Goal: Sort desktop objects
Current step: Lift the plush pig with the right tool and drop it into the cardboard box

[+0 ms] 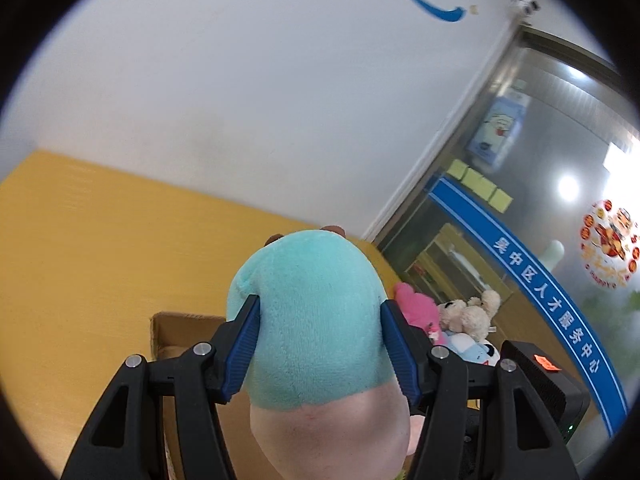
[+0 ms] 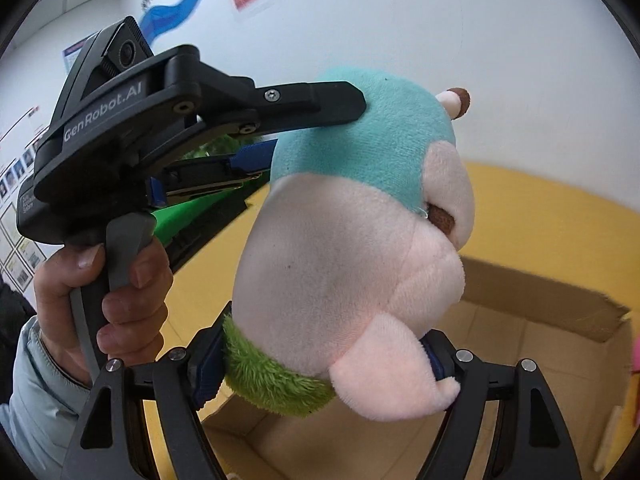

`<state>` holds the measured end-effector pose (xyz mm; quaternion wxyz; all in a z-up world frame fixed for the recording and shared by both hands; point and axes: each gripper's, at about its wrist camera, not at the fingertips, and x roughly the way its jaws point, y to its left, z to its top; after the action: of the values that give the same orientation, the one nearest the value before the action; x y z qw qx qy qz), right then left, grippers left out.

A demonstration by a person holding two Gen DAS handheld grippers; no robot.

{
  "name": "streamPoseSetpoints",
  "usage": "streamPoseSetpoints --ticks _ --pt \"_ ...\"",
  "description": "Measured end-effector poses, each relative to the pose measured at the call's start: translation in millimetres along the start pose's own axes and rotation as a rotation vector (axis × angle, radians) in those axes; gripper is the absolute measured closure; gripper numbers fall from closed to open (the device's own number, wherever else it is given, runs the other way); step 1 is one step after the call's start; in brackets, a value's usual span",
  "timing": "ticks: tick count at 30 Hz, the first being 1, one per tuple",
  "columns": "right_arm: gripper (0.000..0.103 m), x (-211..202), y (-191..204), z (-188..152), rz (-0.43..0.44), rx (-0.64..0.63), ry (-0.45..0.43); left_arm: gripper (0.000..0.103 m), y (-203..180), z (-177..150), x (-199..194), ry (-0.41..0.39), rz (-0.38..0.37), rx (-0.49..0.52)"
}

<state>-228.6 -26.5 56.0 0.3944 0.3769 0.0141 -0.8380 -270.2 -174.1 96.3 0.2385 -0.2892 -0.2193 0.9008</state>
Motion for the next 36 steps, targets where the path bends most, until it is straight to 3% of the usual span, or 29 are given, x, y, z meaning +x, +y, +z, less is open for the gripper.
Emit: streamPoseSetpoints --ticks 8,14,19,22,24,26,29,32,36 --pt "0.026 97.0 -45.3 -33.2 0.021 0.148 0.175 0.045 58.8 -30.3 74.1 0.176 0.110 -0.089" --pt "0.023 132.0 -65.2 -58.0 0.002 0.219 0.259 0.044 80.4 -49.1 108.8 0.254 0.163 -0.118" --pt "0.016 123.5 -66.4 -71.2 0.071 0.259 0.254 0.024 97.3 -50.3 114.3 0.280 0.174 -0.169" --pt "0.019 112.0 -58.1 -79.5 0.096 0.209 0.230 0.024 108.2 -48.5 111.4 0.274 0.126 -0.188" --pt "0.031 115.5 -52.4 -86.4 0.083 0.180 0.253 0.024 105.8 -48.0 112.0 0.287 0.133 -0.171" --pt "0.035 116.2 -48.8 -92.3 0.097 0.189 0.264 0.024 100.8 -51.1 113.0 0.314 0.136 -0.155" --pt "0.037 104.0 -38.3 -99.3 0.143 0.181 0.240 0.026 91.5 -59.9 110.3 0.369 0.153 -0.130" --pt "0.037 98.4 -30.2 -101.0 0.118 0.155 0.230 0.028 86.3 -62.7 111.4 0.390 0.196 -0.084" --pt "0.037 107.5 -29.1 -108.8 0.089 0.154 0.294 0.027 88.1 -56.1 100.6 0.329 0.209 -0.155"
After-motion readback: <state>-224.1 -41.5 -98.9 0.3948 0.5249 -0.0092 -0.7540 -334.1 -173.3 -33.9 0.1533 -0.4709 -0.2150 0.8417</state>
